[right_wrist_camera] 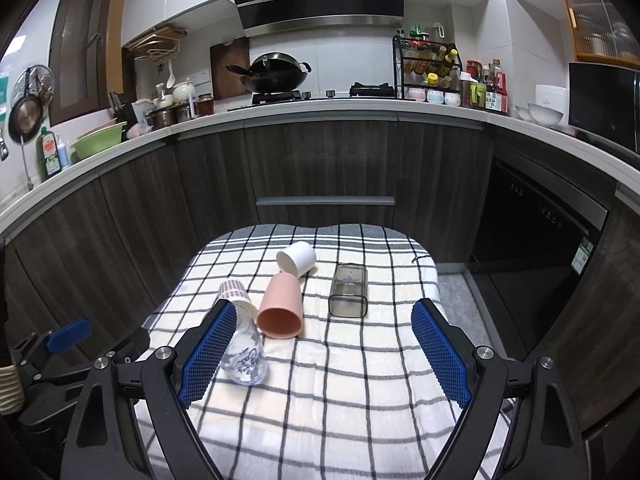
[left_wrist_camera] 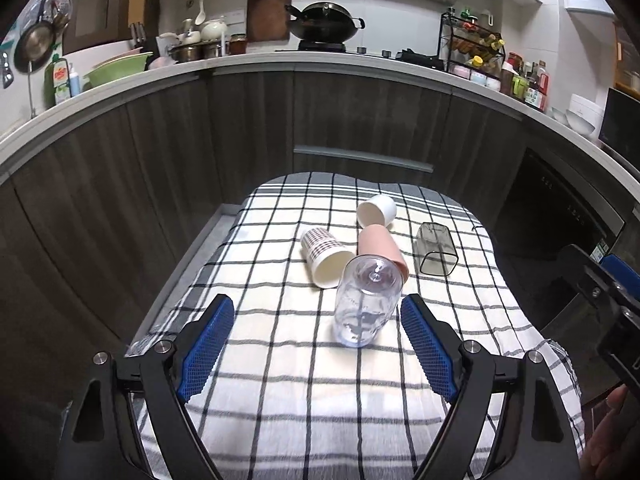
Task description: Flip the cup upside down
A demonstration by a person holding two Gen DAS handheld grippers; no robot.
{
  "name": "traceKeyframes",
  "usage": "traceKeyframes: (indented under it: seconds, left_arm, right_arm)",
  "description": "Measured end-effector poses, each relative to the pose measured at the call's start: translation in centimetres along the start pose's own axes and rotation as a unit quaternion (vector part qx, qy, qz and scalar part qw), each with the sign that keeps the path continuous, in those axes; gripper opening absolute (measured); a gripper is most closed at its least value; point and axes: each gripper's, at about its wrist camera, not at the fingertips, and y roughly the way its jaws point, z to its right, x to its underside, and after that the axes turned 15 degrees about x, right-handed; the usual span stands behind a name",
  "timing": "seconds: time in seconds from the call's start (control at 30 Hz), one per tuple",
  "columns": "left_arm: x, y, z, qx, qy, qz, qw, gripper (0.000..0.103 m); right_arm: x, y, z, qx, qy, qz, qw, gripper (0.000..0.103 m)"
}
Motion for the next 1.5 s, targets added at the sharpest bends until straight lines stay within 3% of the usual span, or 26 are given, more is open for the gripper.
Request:
traceKeyframes:
  seconds: [0.1, 0.6, 1.5]
  left_arm:
    - [0.1, -1.3, 0.3, 0.008, -0.006, 0.0, 0.9999, 0.089]
    - [0.2, -5.5, 2.2, 0.014, 0.013, 0.007, 0.9998, 0.092]
    - [0.4, -5.8, 2.1, 0.009, 0.015, 0.005, 0.9998, 0.092]
  right_arm:
    - [-0.2, -1.2, 0.3, 0.002, 0.001, 0.003, 1.0, 0.094]
    - [-0.3, -6.3, 1.4, 0.018, -0.004, 0.023, 1.0, 0.097]
    - [-0.6, -7.2, 1.6, 0.02, 0.001, 0.026, 0.999, 0.097]
